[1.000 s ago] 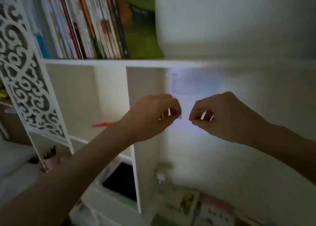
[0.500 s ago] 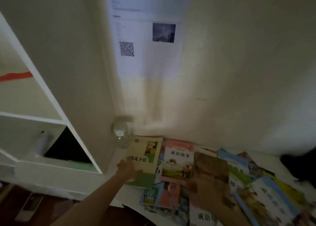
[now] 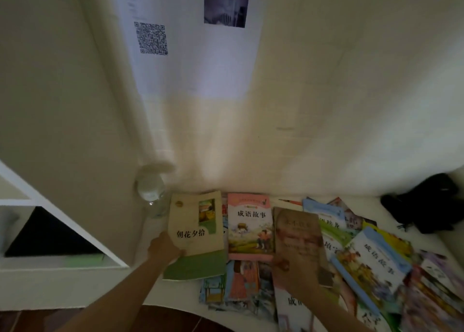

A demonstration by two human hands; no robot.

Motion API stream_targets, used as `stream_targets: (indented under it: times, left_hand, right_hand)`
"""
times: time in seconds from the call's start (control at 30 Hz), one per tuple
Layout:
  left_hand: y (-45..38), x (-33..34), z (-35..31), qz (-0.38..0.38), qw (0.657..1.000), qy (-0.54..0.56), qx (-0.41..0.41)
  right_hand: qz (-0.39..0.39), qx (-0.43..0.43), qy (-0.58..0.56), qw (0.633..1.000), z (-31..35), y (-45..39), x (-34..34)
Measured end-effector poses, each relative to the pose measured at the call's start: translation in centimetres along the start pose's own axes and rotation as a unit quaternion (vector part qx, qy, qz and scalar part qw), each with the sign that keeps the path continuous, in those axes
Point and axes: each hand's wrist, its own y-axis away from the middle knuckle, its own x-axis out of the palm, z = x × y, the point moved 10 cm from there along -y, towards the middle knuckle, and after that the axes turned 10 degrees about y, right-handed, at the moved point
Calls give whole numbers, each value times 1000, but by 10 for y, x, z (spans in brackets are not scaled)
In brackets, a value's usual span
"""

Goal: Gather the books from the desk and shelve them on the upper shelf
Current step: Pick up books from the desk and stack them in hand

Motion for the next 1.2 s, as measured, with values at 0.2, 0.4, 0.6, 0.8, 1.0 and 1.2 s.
stream_targets:
  times: [0.2,0.4,0.6,0.8,1.0,1.2]
  left_hand:
    - [69,-23,-101,-23,972,10,233]
    - [172,26,-243,-1,908,1,419]
    - [214,192,-291,271,899,211,270]
    - [252,342,-294,411,878,192,152]
    - [273,446,-279,423,885,72,181]
    - [256,469,-261,363,902,-26,234]
  right_hand:
    - [-15,77,-75,994,-54,19,7]
    - [-51,197,-185,961,-150,61,-9]
    - [-142,315,-312,885,-275,136,-39]
    - [-240,422,-311,817,-404,221,-53]
    - [-184,506,-235,809,-506,254,-25]
    - [-115,517,-215,820,-541,249,-10]
